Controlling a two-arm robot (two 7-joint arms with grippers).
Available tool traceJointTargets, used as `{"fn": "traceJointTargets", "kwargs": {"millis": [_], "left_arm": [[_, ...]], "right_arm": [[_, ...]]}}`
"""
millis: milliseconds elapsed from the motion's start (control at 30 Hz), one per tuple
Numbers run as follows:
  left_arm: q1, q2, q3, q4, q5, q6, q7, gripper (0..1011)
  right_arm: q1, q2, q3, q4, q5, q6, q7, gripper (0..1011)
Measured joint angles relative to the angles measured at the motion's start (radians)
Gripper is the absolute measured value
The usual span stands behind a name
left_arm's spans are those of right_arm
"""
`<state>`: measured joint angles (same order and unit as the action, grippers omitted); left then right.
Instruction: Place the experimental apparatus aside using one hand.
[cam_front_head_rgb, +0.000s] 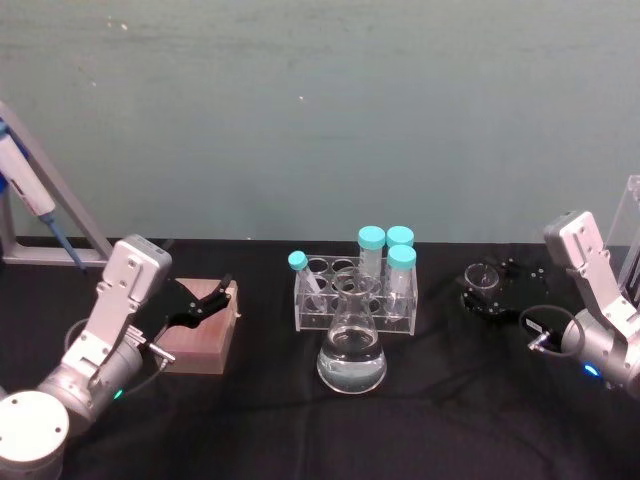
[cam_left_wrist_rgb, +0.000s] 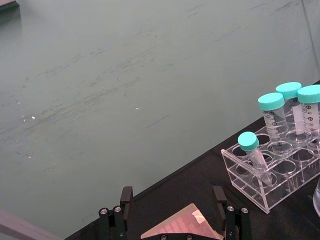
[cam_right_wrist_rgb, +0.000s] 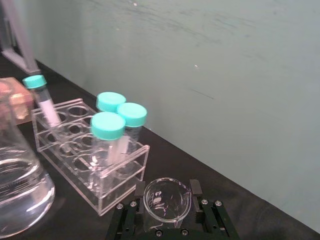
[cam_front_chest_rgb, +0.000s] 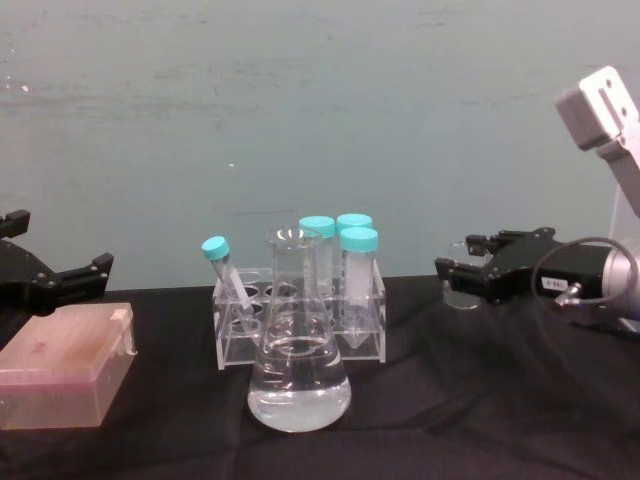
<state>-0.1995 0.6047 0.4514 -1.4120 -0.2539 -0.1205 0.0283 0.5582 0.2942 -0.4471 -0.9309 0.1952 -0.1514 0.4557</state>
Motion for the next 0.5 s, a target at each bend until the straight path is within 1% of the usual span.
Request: {"fn": "traceJointTargets", "kwargs": {"millis": [67, 100, 167, 233, 267, 300, 500], "left_arm": [[0.0, 0.0, 0.0, 0.0, 0.0, 0.0, 0.0, 1000], [0.0, 0.0, 0.0, 0.0, 0.0, 0.0, 0.0, 1000], [0.0, 0.0, 0.0, 0.0, 0.0, 0.0, 0.0, 1000], [0.0, 0.0, 0.0, 0.0, 0.0, 0.0, 0.0, 1000], [0.0, 0.0, 0.0, 0.0, 0.0, 0.0, 0.0, 1000], [0.0, 0.0, 0.0, 0.0, 0.0, 0.0, 0.0, 1000], [0.0, 0.0, 0.0, 0.0, 0.0, 0.0, 0.0, 1000]], "right_arm": [[0.015, -0.014, 0.011, 0.028, 0.0, 0.006, -0.006, 530], [0.015, -0.014, 0.011, 0.028, 0.0, 0.006, -0.006, 530], [0.031, -0.029, 0.022, 0.063, -0.003, 0.009, -0.019, 530], [0.036, -0.033, 0.025, 0.071, -0.005, 0.01, -0.023, 530], [0.047, -0.041, 0.032, 0.09, -0.013, 0.012, -0.039, 531], [0.047, -0.041, 0.032, 0.09, -0.013, 0.012, -0.039, 530], [0.064, -0.062, 0.05, 0.124, -0.039, 0.013, -0.088, 530]]}}
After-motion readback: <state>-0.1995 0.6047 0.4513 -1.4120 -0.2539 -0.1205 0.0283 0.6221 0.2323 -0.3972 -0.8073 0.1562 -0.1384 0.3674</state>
